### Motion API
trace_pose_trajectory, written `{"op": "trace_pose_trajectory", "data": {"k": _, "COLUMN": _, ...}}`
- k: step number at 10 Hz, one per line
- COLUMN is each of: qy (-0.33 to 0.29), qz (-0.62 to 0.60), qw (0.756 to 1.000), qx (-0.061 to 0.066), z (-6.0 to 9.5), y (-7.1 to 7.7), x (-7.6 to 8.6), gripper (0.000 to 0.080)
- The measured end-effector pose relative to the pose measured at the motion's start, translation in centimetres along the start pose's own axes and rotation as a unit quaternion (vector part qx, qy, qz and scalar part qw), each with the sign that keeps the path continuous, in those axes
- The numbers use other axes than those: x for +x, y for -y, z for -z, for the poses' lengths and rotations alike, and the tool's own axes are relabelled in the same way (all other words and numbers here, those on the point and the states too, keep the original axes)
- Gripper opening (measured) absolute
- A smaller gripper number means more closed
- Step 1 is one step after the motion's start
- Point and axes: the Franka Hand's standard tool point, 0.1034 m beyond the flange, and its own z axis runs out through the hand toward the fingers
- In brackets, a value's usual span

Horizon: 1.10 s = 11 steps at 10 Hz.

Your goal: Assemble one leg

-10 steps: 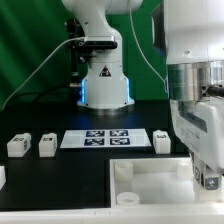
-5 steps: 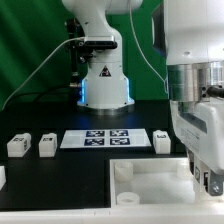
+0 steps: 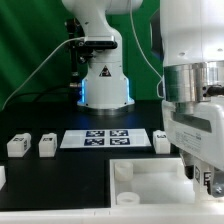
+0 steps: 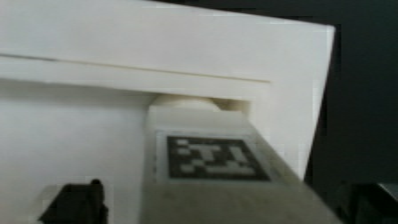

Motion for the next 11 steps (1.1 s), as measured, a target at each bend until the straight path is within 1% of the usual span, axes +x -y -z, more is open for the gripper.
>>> {"op": "trace_pose_trajectory", "data": {"k": 1, "qy": 0.000, "qz": 0.025, "qw": 1.000, "qx": 0.000, "z": 0.0, "y": 0.0, "x": 0.0, "gripper": 0.0649}}
{"op": "trace_pose_trajectory", "data": {"k": 3, "qy": -0.001, "qz": 0.125, "qw": 0.992, "qx": 0.000, "z": 0.0, "y": 0.0, "x": 0.1, "gripper": 0.0649}}
{"op": "trace_pose_trajectory", "data": {"k": 4, "qy": -0.001, "qz": 0.183, "qw": 0.983, "qx": 0.000, "z": 0.0, "y": 0.0, "x": 0.1, "gripper": 0.0649}}
{"op": "trace_pose_trajectory", "data": {"k": 5, "qy": -0.004, "qz": 0.257, "qw": 0.966, "qx": 0.000, "z": 0.5, "y": 0.3, "x": -0.3, "gripper": 0.0649}}
{"op": "trace_pose_trajectory", "data": {"k": 6, "qy": -0.008, "qz": 0.372, "qw": 0.928, "qx": 0.004, "z": 1.4, "y": 0.7, "x": -0.9, "gripper": 0.0649}}
{"op": "trace_pose_trajectory", "data": {"k": 7, "qy": -0.012, "qz": 0.467, "qw": 0.884, "qx": 0.003, "z": 1.7, "y": 1.0, "x": -1.6, "gripper": 0.0649}}
{"op": "trace_pose_trajectory", "data": {"k": 8, "qy": -0.012, "qz": 0.531, "qw": 0.847, "qx": -0.003, "z": 1.6, "y": 0.9, "x": -1.8, "gripper": 0.0649}}
{"op": "trace_pose_trajectory", "data": {"k": 9, "qy": -0.014, "qz": 0.566, "qw": 0.825, "qx": -0.005, "z": 1.5, "y": 0.9, "x": -1.6, "gripper": 0.0649}}
{"op": "trace_pose_trajectory", "data": {"k": 10, "qy": -0.014, "qz": 0.584, "qw": 0.811, "qx": -0.005, "z": 1.5, "y": 0.9, "x": -1.4, "gripper": 0.0649}}
{"op": "trace_pose_trajectory", "data": {"k": 11, "qy": -0.017, "qz": 0.630, "qw": 0.777, "qx": -0.009, "z": 1.5, "y": 0.9, "x": -1.3, "gripper": 0.0649}}
